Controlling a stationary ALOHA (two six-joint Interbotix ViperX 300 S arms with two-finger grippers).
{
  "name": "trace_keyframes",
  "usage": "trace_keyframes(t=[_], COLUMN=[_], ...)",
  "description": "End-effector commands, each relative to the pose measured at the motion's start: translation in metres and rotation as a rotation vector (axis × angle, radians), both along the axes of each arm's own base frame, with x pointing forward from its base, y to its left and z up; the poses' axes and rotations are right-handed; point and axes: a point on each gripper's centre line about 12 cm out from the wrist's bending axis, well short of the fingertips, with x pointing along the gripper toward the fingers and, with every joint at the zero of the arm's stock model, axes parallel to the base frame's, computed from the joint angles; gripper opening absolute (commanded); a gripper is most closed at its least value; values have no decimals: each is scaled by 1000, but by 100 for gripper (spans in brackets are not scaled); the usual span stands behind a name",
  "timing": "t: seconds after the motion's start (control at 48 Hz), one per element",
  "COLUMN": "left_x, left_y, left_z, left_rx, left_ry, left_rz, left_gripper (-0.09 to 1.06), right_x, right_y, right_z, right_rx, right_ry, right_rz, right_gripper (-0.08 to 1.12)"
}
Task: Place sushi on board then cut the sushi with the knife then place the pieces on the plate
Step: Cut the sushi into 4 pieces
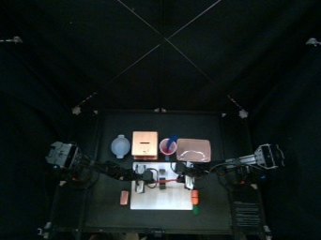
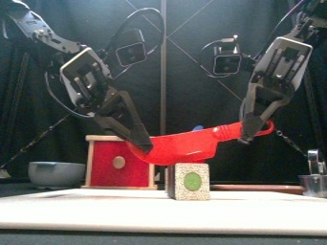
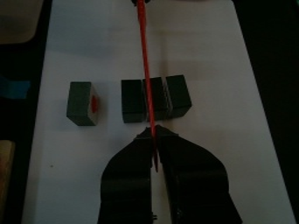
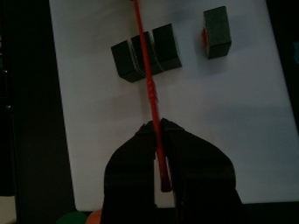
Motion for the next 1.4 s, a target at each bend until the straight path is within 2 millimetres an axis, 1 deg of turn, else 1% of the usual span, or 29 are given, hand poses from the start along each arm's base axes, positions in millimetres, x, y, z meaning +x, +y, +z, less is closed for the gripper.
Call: trace_keyframes(t=[0.021, 0.104, 0.292, 0.542, 0.812, 1.104, 1.396], left_x=[4, 4, 4, 5, 5, 5, 6], left_y=[-3, -3, -2, 4, 6, 6, 6], left_z=[6, 6, 13, 16, 11, 11, 4], left_rx=[-3, -2, -1, 12, 18, 11, 10], left_ry=[-17, -17, -37, -47, -33, -32, -13], left_rz=[-8, -8, -8, -5, -4, 0, 5], left_gripper=[41, 41, 41, 41, 41, 41, 41], right_x=[1, 1, 3, 4, 3, 2, 2], right_y=[-3, -3, -4, -4, -4, -4, -4], right_z=[5, 5, 8, 9, 7, 6, -3], right_rx=[5, 2, -4, -10, -9, -7, -5], right_ry=[-18, -18, -29, -34, -24, -21, 7], right_rz=[-15, -14, -9, -7, -7, -9, -11], right_gripper=[32, 32, 32, 32, 32, 32, 32])
